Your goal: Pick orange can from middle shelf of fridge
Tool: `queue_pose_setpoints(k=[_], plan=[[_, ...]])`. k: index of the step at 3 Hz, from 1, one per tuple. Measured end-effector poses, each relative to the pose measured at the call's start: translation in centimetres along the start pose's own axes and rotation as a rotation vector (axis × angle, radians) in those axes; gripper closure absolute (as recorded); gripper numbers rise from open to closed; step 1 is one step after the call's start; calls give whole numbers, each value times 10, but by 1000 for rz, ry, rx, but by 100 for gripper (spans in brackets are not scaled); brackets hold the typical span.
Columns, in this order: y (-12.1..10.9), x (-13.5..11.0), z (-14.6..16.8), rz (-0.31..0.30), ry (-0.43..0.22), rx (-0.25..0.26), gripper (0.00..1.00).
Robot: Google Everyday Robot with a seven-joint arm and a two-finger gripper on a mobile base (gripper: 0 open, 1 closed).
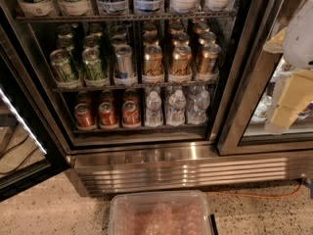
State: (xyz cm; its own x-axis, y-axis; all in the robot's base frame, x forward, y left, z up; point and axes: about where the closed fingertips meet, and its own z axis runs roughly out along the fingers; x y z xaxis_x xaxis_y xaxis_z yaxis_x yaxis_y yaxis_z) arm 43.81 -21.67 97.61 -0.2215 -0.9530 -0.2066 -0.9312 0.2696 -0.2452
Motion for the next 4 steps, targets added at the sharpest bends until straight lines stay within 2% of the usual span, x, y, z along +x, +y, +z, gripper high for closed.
queue_pose_setpoints(k=[1, 2, 3, 4], plan=[[0, 0, 0, 0, 0, 0, 0], [-3, -2, 6, 31, -58, 11, 0], [-7, -5, 43, 135, -210, -10, 0], [-37, -44, 65, 205, -394, 7, 0]])
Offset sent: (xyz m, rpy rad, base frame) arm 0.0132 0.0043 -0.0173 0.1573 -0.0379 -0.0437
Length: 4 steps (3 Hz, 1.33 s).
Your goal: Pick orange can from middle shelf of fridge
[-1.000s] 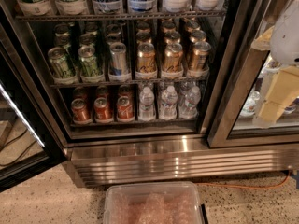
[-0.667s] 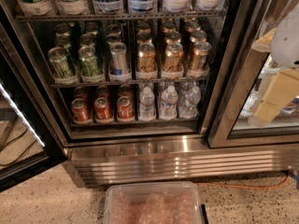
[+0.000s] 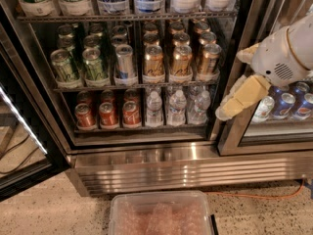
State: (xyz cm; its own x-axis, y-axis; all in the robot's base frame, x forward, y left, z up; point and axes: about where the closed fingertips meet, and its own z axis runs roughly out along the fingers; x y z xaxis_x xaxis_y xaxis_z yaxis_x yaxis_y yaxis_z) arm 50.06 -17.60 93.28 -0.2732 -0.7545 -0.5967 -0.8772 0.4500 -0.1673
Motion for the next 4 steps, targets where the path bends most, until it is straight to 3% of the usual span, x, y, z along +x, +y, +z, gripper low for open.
queue_pose_setpoints(k=[1, 2, 3, 4], plan=[[-3, -5, 1, 2, -17, 14, 0], [-1, 1, 20, 69, -79, -12, 0], [-16, -26, 47, 110, -200, 7, 0], [-23, -31, 47, 113, -217, 33, 0]])
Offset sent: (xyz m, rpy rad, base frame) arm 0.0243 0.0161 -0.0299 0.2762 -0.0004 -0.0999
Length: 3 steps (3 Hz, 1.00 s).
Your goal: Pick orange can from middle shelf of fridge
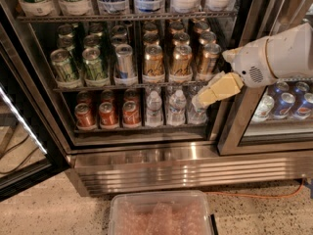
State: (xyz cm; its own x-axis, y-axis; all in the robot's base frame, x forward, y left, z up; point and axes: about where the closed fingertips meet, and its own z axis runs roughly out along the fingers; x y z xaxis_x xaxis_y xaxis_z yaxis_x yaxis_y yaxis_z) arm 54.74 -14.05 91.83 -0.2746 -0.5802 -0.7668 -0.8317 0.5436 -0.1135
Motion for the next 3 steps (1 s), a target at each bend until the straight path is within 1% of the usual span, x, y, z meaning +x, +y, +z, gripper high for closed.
queue_pose_setpoints(k=[1, 2, 3], plan=[[2, 2, 6, 19, -6, -25, 0], [-11, 15, 30, 120, -14, 5, 0], [-35, 18, 56, 222, -58, 104, 0]])
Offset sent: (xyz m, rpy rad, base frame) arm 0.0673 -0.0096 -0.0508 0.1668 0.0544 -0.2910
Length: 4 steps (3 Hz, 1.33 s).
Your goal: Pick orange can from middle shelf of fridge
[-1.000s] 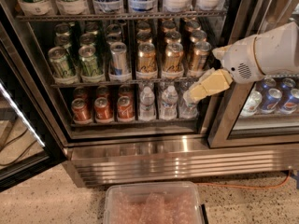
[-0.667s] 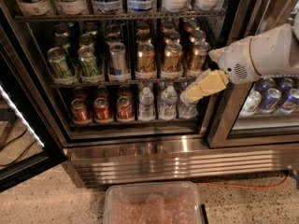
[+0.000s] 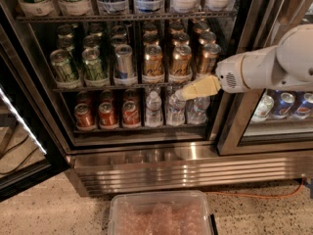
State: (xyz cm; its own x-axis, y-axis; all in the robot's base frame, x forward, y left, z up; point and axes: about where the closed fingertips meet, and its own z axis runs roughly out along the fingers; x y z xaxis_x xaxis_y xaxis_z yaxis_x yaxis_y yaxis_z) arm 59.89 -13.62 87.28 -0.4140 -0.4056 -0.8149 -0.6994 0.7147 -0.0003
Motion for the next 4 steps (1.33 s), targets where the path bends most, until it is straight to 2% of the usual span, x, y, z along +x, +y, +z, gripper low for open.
queue_pose_setpoints(k=[1, 2, 3, 4], plan=[[-14, -15, -1, 5, -52, 60, 0], [-14, -15, 0, 5, -52, 59, 0], [-13, -22, 16, 15, -81, 91, 0], [-20, -29, 15, 17, -109, 123, 6]])
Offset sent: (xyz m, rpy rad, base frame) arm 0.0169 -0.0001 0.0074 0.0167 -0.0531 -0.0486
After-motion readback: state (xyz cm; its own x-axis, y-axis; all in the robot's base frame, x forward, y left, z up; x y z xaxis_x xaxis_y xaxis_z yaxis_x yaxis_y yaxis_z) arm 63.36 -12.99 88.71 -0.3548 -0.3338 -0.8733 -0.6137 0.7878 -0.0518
